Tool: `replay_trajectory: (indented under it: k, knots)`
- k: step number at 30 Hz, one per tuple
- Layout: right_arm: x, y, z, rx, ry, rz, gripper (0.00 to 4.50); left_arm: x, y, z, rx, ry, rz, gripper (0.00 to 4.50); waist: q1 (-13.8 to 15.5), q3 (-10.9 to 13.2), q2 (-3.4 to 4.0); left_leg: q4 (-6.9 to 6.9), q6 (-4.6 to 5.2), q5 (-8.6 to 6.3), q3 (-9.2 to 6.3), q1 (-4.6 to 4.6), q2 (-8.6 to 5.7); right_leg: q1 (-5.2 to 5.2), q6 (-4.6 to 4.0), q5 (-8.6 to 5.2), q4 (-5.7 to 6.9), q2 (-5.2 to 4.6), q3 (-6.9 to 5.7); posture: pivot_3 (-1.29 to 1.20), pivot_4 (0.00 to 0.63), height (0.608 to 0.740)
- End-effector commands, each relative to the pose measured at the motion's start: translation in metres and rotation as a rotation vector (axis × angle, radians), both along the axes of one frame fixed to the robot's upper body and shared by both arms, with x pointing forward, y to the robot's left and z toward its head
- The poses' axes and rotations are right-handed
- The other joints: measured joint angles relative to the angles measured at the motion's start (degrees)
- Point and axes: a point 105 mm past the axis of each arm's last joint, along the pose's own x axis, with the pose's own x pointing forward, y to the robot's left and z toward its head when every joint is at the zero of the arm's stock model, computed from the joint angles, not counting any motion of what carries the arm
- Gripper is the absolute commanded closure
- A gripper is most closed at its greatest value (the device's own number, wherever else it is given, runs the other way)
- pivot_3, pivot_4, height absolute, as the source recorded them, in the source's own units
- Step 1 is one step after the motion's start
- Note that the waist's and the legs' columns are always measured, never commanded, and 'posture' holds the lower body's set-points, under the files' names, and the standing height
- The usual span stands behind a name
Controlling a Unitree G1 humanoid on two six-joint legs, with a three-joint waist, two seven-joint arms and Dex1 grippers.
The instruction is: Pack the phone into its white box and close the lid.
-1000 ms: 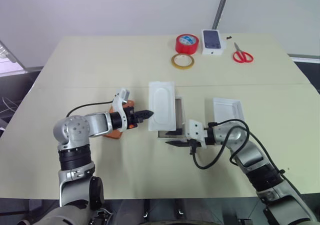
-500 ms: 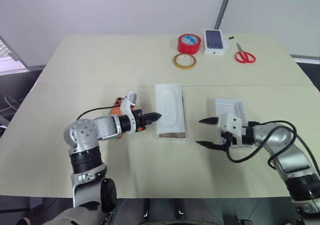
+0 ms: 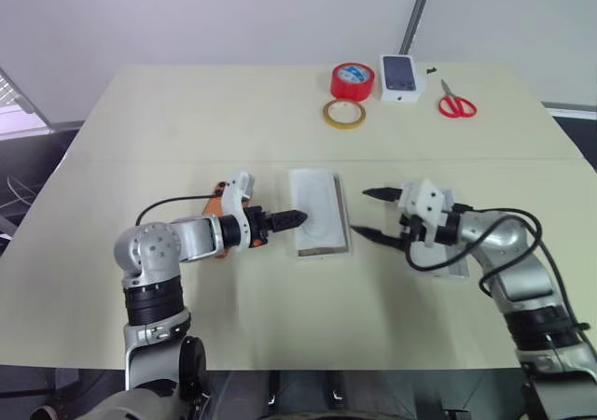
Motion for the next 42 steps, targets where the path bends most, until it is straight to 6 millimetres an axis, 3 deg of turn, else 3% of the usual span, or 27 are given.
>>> replay_trajectory:
  k: [1, 4, 5, 8, 12, 16, 18, 21, 24, 31, 38, 40, 42]
  knots:
    - [0.005, 0.007, 0.006, -0.006, -0.054, -0.006, 2.89, 0.004, -0.001, 0.029, -0.091, -0.111, 0.013, 0.33, 0.31, 0.00, 0.00, 0.00, 0.00, 0.00, 0.00, -0.01, 0.00, 0.00, 0.00, 0.00, -0.01, 0.00, 0.00, 0.00, 0.150, 0.740]
    - [0.010, 0.011, 0.005, -0.004, -0.070, -0.007, 4.41, 0.003, -0.001, 0.028, -0.063, -0.127, 0.003, 0.33, 0.36, 0.00, -0.01, 0.01, 0.02, -0.01, 0.00, -0.06, -0.01, -0.01, 0.00, 0.00, -0.04, -0.02, -0.01, 0.00, 0.150, 0.740]
    - [0.010, 0.014, 0.006, 0.011, -0.070, -0.004, 4.47, 0.003, 0.000, 0.027, -0.047, -0.135, 0.006, 0.33, 0.31, 0.00, -0.01, 0.01, 0.02, -0.01, 0.01, -0.08, -0.01, -0.04, 0.00, 0.00, -0.03, -0.01, 0.00, 0.00, 0.150, 0.740]
    - [0.013, 0.029, 0.001, -0.012, -0.082, 0.016, 4.47, 0.008, 0.016, 0.031, 0.000, -0.243, 0.074, 0.33, -0.20, 0.00, -0.01, 0.01, -0.03, 0.03, 0.03, -0.19, -0.01, -0.25, 0.00, 0.00, 0.09, 0.00, 0.02, 0.00, 0.150, 0.740]
    - [0.029, 0.045, -0.024, -0.154, -0.112, -0.040, 4.47, 0.010, 0.056, 0.021, 0.237, -0.442, 0.107, 0.33, -1.58, -0.01, 0.01, -0.10, -0.18, 0.12, 0.05, -0.16, 0.02, -0.36, -0.03, 0.00, 0.21, 0.05, 0.06, 0.00, 0.150, 0.740]
    - [0.023, 0.071, -0.033, -0.177, -0.119, 0.036, 4.47, 0.013, 0.091, 0.011, 0.385, -0.493, 0.140, 0.33, -1.14, 0.01, 0.01, -0.11, -0.19, 0.14, 0.04, -0.23, 0.04, -0.47, -0.07, 0.00, 0.21, 0.05, 0.05, 0.00, 0.150, 0.740]
    - [0.015, 0.079, -0.035, -0.179, -0.102, 0.095, 4.47, 0.014, 0.100, 0.011, 0.369, -0.482, 0.153, 0.33, -0.76, 0.01, 0.00, -0.09, -0.12, 0.10, 0.04, -0.28, 0.03, -0.47, -0.06, 0.01, 0.19, 0.01, 0.05, 0.00, 0.150, 0.740]
    - [-0.024, 0.080, -0.051, -0.272, -0.027, 0.323, 4.47, 0.016, 0.117, 0.015, 0.399, -0.503, 0.191, 0.33, -0.48, 0.01, -0.03, -0.02, 0.03, 0.01, 0.03, -0.32, 0.00, -0.43, -0.05, 0.01, 0.13, -0.06, 0.02, 0.00, 0.150, 0.740]
    - [-0.032, 0.080, -0.039, -0.234, 0.027, 0.360, 4.47, 0.017, 0.126, 0.015, 0.402, -0.503, 0.215, 0.33, -0.89, 0.02, -0.05, -0.01, 0.11, -0.04, 0.03, -0.33, 0.00, -0.43, -0.05, 0.01, 0.09, -0.06, 0.02, 0.00, 0.150, 0.740]
    - [-0.013, 0.076, -0.029, -0.276, -0.025, 0.304, 4.47, 0.016, 0.128, 0.012, 0.416, -0.501, 0.237, 0.33, -1.18, 0.02, -0.05, -0.03, 0.32, -0.16, 0.03, -0.27, 0.03, -0.48, -0.05, 0.01, 0.23, -0.03, 0.02, 0.00, 0.150, 0.740]
    - [0.021, 0.094, 0.015, -0.048, -0.105, 0.146, 4.47, 0.015, 0.155, 0.002, 0.331, -0.287, 0.266, 0.33, -1.27, 0.03, -0.07, -0.03, 0.22, -0.10, 0.04, -0.30, 0.03, -0.53, -0.05, 0.01, 0.26, -0.03, 0.02, 0.00, 0.150, 0.740]
    - [0.022, 0.103, 0.009, -0.058, -0.104, 0.160, 4.47, 0.015, 0.166, 0.001, 0.361, -0.270, 0.254, 0.33, -1.33, 0.03, -0.07, -0.03, 0.19, -0.09, 0.03, -0.30, 0.03, -0.55, -0.05, 0.01, 0.30, -0.01, 0.01, 0.00, 0.150, 0.740]
    - [0.023, 0.103, -0.016, -0.191, -0.120, 0.173, 4.47, 0.018, 0.178, 0.001, 0.424, -0.285, 0.251, 0.33, -1.25, 0.03, -0.08, -0.04, 0.03, 0.01, 0.02, -0.29, 0.03, -0.56, -0.05, 0.01, 0.31, -0.01, 0.00, 0.00, 0.150, 0.740]
